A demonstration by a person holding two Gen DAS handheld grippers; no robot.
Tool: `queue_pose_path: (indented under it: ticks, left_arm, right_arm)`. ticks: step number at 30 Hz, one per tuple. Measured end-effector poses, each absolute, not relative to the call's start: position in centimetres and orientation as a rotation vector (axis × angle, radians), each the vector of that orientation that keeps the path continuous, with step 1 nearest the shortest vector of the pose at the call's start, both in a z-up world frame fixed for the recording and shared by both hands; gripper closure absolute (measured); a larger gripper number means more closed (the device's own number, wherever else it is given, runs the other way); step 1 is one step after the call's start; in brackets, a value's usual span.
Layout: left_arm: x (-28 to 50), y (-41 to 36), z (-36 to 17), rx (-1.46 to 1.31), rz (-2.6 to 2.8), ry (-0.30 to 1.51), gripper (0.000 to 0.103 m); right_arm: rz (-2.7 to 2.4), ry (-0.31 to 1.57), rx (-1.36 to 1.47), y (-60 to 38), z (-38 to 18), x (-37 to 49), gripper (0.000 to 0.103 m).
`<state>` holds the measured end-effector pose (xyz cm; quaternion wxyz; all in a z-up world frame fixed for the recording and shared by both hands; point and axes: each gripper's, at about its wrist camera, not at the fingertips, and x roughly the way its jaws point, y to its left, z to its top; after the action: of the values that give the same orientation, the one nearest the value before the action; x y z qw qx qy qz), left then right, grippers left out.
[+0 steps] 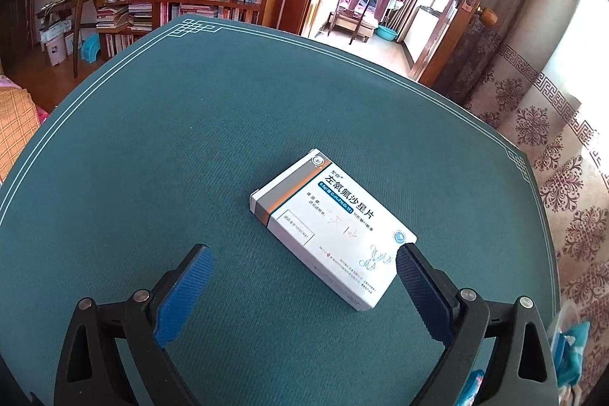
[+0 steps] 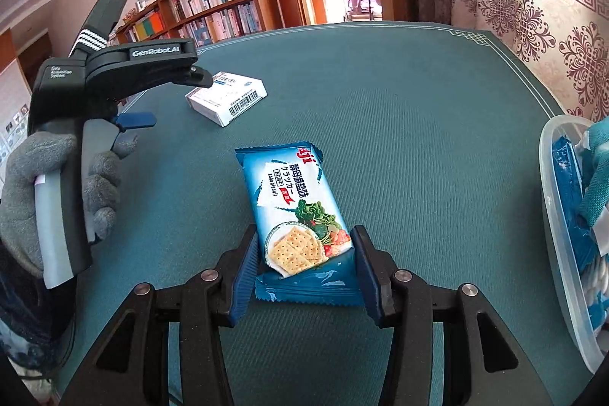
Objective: Organize objects
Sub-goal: 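Grasp the blue cracker packet with the right gripper while the left approaches the white medicine box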
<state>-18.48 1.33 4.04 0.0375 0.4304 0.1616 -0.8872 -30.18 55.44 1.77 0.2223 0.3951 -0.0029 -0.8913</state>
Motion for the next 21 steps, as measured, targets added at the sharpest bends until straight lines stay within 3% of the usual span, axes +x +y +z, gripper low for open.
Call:
queue_pose_path:
  ticks: [7, 21]
  left_arm:
    - [-21.1, 2.3, 3.3, 1.338, -2.619, 0.591, 0.003]
    - [-23.3, 4.2, 2.3, 1.332, -2.564, 0.416, 0.001]
  right_arm:
    - [-2.458, -0.026, 1.089, 55.6, 1.7, -30.2, 0.054]
    - [-2.457, -0.028, 1.089, 55.7, 1.7, -30.2, 0.054]
